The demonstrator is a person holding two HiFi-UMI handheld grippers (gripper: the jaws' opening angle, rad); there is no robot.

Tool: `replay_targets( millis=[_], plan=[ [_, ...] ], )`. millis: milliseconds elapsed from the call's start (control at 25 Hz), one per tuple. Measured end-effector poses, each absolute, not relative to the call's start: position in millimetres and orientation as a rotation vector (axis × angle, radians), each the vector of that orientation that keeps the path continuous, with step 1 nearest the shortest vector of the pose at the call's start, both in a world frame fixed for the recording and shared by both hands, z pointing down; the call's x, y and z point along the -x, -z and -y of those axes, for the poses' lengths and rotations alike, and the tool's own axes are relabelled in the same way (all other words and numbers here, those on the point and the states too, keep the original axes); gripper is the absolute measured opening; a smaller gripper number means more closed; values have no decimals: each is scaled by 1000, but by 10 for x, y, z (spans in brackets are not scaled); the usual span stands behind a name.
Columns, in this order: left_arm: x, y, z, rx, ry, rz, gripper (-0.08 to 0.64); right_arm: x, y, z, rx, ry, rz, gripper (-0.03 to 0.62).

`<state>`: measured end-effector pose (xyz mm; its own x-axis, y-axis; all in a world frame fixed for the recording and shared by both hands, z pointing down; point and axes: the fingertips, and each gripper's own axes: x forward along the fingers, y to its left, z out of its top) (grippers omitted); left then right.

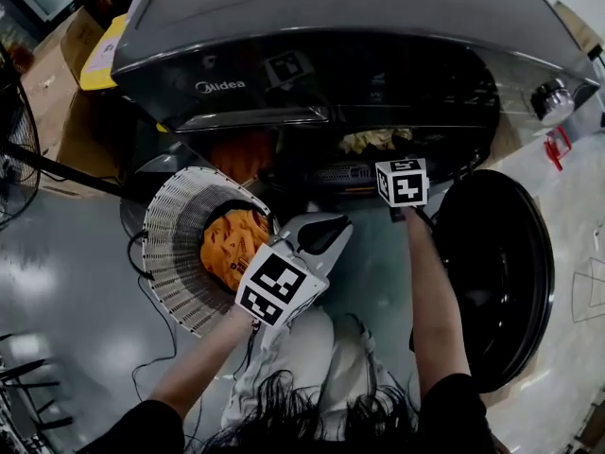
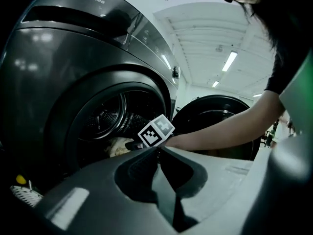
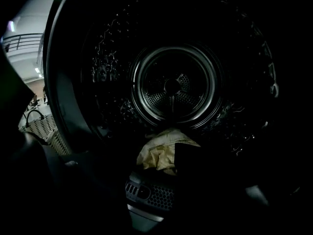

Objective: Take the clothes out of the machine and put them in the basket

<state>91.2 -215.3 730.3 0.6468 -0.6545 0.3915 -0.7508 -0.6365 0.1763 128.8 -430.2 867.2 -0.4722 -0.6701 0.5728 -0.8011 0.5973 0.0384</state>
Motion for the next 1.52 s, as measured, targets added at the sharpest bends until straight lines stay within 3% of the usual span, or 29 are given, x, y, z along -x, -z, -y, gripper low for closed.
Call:
replay_targets(
  millis=[520,640,840,1280,1520],
  plan=[
    [-712,-7447,2304,-2624,-378,1140,25,-1345,-9402,4713,-1091,-263,2047,291],
    [-693,-7465,2311,-2629,-379,1137,25,-1444,-9540,4745,-1094,-254,1941,240],
    [-630,-7498,2283,-2616,-384,1150,25,-1609,-9465,4861,-1155,-180,1861,39],
    [-621,-7436,2174,-2548,-497,1167,26,-1507,-8878,4372,-1248,-458,2270,28],
    [-716,-7229,2092,-2487,-543,1138,131,-1497,-8425,3777,-1189,-638,2354,28]
  ],
)
